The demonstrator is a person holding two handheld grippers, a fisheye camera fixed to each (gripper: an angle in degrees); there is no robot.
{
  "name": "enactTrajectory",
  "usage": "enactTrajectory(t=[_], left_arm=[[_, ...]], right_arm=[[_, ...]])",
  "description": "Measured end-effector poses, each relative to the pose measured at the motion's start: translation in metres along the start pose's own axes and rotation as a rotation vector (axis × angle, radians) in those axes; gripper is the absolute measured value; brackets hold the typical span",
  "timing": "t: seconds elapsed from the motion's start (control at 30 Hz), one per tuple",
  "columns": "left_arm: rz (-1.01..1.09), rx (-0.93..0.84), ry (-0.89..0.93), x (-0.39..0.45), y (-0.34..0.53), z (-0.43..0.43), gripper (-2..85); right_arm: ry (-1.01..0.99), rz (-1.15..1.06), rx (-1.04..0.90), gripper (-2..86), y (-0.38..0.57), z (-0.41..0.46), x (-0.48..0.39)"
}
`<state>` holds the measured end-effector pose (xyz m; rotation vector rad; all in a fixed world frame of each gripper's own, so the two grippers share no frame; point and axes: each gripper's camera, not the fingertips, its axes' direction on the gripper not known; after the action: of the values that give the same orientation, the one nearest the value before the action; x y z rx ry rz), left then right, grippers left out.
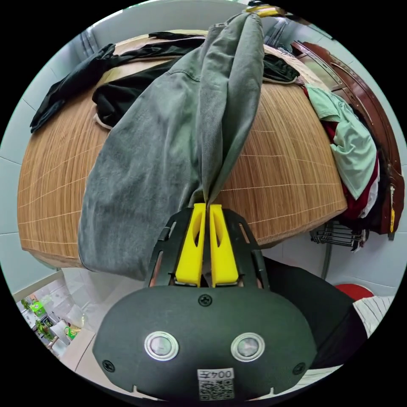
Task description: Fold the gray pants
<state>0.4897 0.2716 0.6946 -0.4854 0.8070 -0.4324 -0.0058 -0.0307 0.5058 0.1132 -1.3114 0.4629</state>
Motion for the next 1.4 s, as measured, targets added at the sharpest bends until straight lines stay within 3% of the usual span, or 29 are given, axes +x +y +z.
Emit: enactTrajectory(t=[0.37,0.53,0.67,0.9,1.2,1.4], left_arm=[[-0.022,0.361,-0.258,-0.154,-0.048,-0.266,0.9],[0.159,0.582,-0.567,-0.18,-0.09,-0.399,0.8],[0.3,0.619,-0.75,-0.18,-0.102,-0.439,0.8],[0.483,0.51,-0.883,-0.158,-0.111,-0.387,0.7],[0.75,0.204,-0.632,-0.064,-0.104,-0.184,0.5],[0.863,0.03,-0.565,0.004,-0.094,-0.085,0.5]], right_arm=[[-0.365,-0.031,0.228,5.6,-0.008,-0.231,-0.079],[-0.495,-0.055,0.361,5.6,-0.015,-0.321,-0.118],[-0.551,-0.075,0.434,5.6,-0.004,-0.366,-0.132],[-0.501,-0.102,0.412,5.5,0.039,-0.358,-0.099],[-0.163,-0.098,0.185,5.6,0.122,-0.283,0.065],[-0.105,0.032,0.028,5.5,0.174,-0.256,0.184]])
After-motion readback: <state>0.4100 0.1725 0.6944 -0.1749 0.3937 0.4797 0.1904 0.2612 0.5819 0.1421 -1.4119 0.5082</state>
